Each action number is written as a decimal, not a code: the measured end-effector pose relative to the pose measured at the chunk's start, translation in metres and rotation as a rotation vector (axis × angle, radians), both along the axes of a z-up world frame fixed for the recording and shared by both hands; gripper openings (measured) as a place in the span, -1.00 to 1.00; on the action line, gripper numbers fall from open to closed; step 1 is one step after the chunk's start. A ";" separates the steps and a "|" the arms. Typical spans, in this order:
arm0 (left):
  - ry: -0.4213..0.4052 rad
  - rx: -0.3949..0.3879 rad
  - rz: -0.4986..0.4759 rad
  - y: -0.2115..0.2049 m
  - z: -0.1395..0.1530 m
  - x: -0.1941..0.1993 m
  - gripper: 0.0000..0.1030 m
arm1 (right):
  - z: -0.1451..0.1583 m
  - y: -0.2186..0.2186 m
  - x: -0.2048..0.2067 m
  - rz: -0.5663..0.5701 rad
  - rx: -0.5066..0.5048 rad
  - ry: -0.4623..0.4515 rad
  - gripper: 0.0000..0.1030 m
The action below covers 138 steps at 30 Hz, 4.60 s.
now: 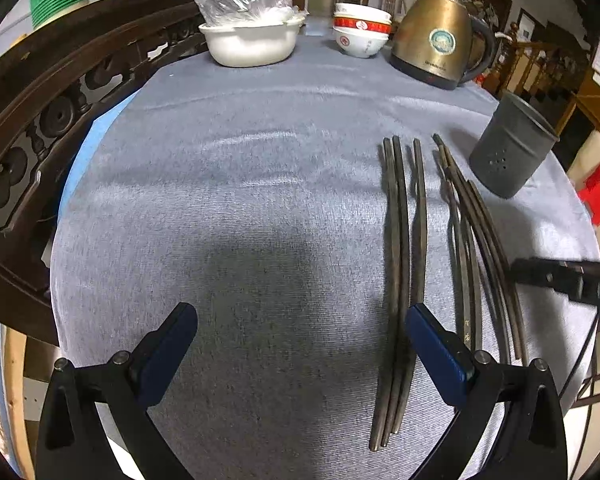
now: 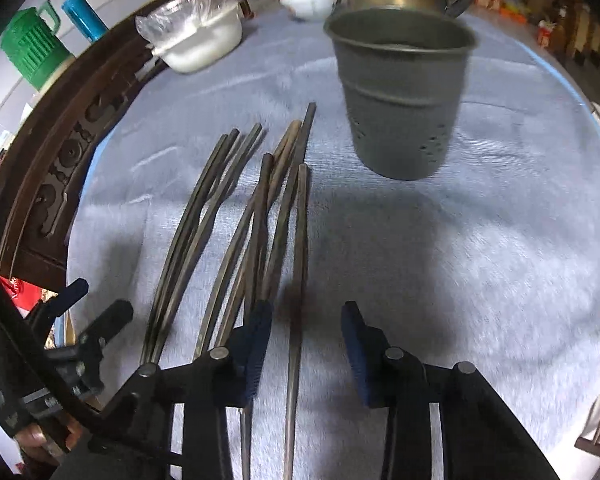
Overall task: Organize utensils
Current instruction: 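Move the right tool to the chopsticks and close on one chopstick, then slide the held chopstick out of the group with the right tool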
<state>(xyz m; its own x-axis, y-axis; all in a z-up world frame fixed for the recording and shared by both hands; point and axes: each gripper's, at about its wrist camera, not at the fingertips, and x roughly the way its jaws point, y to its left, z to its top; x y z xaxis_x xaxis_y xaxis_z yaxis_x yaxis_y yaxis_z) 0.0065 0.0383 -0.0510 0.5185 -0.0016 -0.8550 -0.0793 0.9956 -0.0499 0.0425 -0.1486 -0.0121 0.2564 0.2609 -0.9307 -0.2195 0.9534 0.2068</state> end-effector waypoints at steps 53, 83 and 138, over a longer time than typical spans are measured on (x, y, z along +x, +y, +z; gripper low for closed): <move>0.460 -0.211 -0.105 -0.003 0.004 0.150 -0.76 | -0.019 -0.020 0.047 0.196 0.050 0.148 -0.83; 0.100 -0.260 -0.015 0.056 0.071 0.097 -0.89 | 0.062 0.010 0.021 0.148 0.036 -0.070 -0.84; 0.404 -0.228 -0.017 0.046 0.008 0.126 -0.90 | 0.012 0.006 0.014 0.145 0.023 0.041 -0.85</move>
